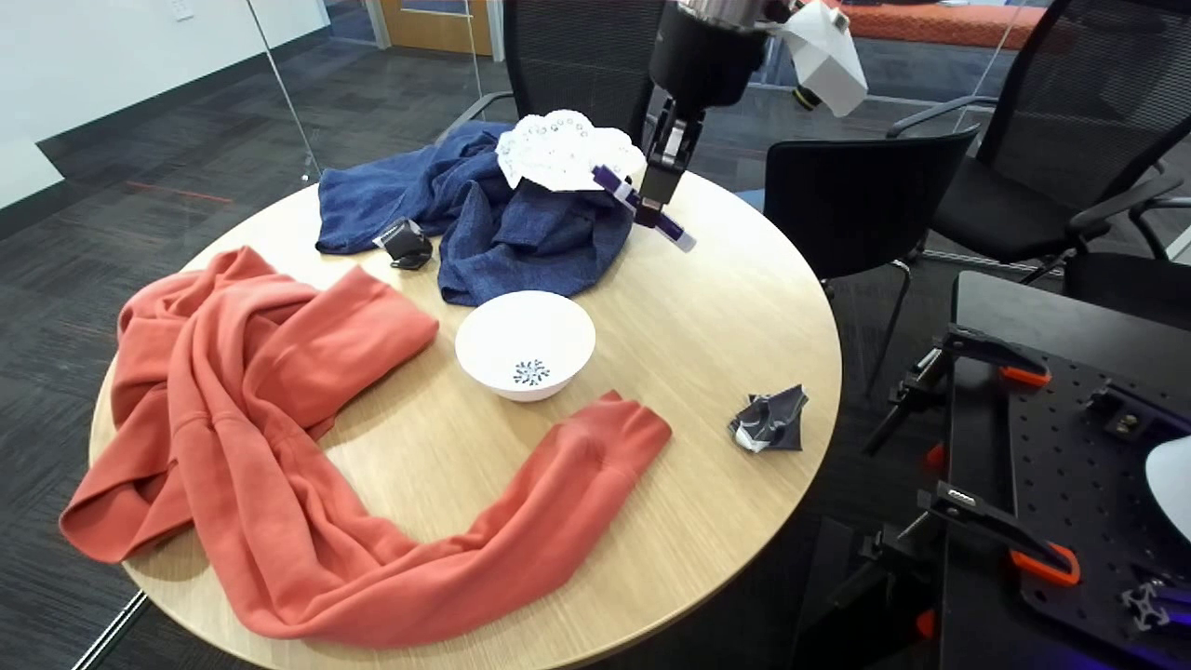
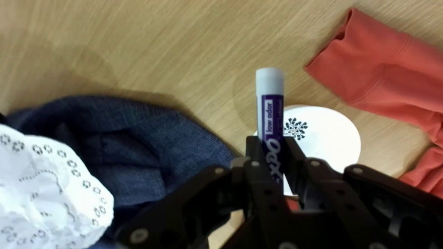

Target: Remove the marker from the bowl

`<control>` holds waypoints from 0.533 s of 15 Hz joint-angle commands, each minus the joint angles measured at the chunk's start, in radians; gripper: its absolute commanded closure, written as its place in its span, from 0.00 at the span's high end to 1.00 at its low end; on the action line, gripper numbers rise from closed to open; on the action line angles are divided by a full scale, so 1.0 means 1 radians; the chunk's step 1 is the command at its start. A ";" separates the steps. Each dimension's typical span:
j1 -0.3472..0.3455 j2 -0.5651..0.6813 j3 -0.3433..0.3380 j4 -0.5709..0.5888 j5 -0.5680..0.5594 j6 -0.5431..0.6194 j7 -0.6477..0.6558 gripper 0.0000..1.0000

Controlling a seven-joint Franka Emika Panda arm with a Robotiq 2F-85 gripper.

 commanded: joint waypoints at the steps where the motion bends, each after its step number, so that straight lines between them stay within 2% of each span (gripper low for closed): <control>1: 0.016 -0.011 -0.040 -0.053 -0.003 0.003 0.181 0.05; 3: 0.018 0.028 -0.030 -0.057 0.079 0.015 0.224 0.05; 8: 0.012 0.118 0.049 -0.028 0.395 -0.010 0.241 0.05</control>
